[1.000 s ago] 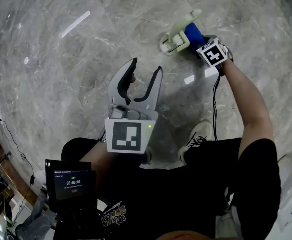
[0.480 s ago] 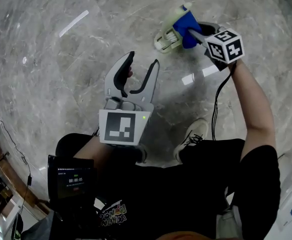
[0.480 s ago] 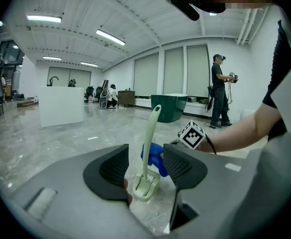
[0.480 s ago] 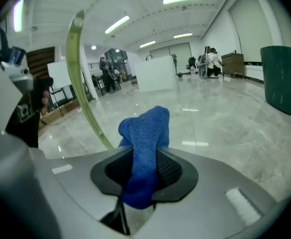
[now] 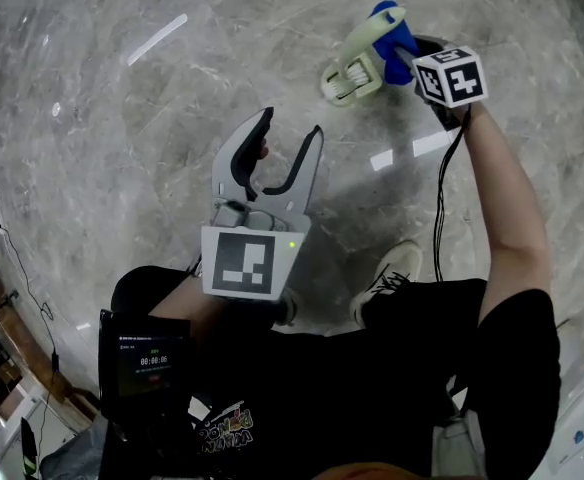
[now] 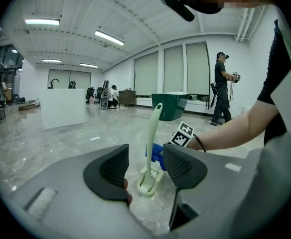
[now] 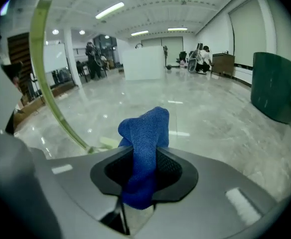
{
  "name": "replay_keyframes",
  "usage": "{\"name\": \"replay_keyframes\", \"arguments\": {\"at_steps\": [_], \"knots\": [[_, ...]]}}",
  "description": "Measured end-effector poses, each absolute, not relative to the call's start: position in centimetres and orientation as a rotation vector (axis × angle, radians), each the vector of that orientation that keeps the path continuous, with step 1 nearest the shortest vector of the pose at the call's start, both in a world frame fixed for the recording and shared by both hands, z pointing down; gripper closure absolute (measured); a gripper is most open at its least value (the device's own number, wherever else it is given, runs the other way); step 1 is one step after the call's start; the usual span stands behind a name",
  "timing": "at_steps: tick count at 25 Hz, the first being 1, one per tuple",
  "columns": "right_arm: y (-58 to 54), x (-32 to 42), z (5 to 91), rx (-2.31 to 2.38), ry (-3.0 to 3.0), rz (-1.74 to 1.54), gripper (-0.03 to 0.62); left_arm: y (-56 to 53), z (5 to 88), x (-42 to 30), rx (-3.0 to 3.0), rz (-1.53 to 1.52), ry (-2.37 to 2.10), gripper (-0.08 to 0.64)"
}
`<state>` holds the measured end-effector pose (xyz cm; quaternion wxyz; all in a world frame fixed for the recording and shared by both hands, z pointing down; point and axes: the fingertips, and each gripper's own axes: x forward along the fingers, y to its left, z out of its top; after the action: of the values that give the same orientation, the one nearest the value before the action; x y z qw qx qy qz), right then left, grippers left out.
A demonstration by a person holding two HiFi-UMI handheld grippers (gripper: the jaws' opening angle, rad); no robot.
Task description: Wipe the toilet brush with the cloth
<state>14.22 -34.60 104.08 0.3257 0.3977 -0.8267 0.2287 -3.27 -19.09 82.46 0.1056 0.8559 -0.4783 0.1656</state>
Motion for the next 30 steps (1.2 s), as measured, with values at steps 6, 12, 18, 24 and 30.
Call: {"name": "replay_keyframes", "arguments": {"at_steps": [6, 12, 18, 24, 30], "knots": [[-37.3, 11.5, 104.4, 0.93, -2.194, 0.324, 0.48, -17.6, 82.9, -4.6, 2.468, 0.493, -1.418, 0.341], [-37.9, 3.4, 104.0, 0.604, -2.234, -0.007, 0.48, -16.7, 83.3, -5.5, 2.451, 0.514, -1.446, 0.341], [-38.2, 4.9, 106.0, 0.653, -2.152, 0.038, 0.48, -15.9, 83.4, -5.8, 2.424, 0.509, -1.451, 0.341], [-38.7, 9.4, 107.2, 0.817, -2.065, 0.13, 0.48, -16.1, 82.8, -5.3, 2.453, 0.476, -1.411, 0.341], [-34.6, 15.1, 107.9, 0.797, -2.003, 0.247, 0.48, -17.7, 81.6, -4.0, 2.484, 0.437, -1.374, 0.342]]}}
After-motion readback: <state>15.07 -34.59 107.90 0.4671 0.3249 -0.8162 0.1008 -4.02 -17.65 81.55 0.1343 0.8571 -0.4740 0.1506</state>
